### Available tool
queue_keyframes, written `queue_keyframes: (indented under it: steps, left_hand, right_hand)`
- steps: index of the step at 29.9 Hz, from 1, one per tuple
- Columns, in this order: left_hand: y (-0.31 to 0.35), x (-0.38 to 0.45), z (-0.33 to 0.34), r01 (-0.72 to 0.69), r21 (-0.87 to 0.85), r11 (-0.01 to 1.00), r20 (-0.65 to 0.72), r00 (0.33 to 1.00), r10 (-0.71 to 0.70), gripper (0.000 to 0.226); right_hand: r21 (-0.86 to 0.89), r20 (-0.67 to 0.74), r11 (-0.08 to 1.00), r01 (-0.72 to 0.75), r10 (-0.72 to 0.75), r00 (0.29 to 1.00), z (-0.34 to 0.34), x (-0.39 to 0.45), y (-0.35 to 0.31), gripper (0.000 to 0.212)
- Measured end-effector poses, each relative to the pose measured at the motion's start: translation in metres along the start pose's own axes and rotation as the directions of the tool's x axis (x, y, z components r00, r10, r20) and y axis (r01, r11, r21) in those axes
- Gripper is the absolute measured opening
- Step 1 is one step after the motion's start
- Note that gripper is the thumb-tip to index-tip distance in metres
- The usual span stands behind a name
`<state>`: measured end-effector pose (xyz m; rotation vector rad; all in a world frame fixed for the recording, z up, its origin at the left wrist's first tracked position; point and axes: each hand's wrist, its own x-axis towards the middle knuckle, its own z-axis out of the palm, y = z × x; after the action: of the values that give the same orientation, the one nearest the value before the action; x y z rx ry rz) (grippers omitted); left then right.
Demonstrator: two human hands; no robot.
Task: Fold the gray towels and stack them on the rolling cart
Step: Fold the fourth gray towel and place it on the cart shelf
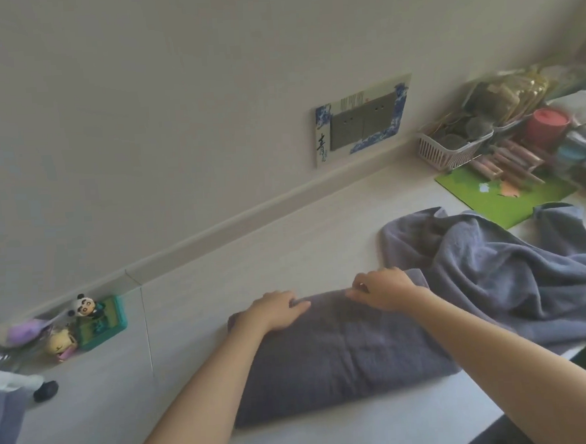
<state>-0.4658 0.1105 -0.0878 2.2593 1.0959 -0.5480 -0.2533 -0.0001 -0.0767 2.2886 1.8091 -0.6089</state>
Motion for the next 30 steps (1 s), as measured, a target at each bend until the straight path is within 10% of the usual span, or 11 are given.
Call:
queue_keyframes:
  steps: [11,17,25,30]
  left_hand:
    - [-0.03,0.007,0.073,0.018,0.207,0.978,-0.58,0.808,0.108,0.035]
    - [-0.062,-0.026,0.091,0.068,0.16,0.985,-0.632,0.773,0.049,0.032]
    - [-0.088,-0.091,0.111,0.231,0.059,0.971,-0.71,0.694,-0.123,0.047]
    - [-0.066,-0.111,0.138,0.221,0.061,0.973,-0.578,0.803,-0.146,0.055]
  right_hand:
    - [-0.079,-0.343,0.996,-0.039,0.01,0.939,0.058,0.016,-0.004,0.045]
    - [-0.076,-0.298,0.995,0.071,-0.091,0.95,0.06,0.014,-0.044,0.02]
    - [-0.074,-0.181,0.957,0.281,-0.29,0.94,0.089,-0.021,-0.121,0.065]
    - [-0.067,-0.161,0.951,0.302,-0.309,0.937,0.107,-0.041,-0.145,0.066]
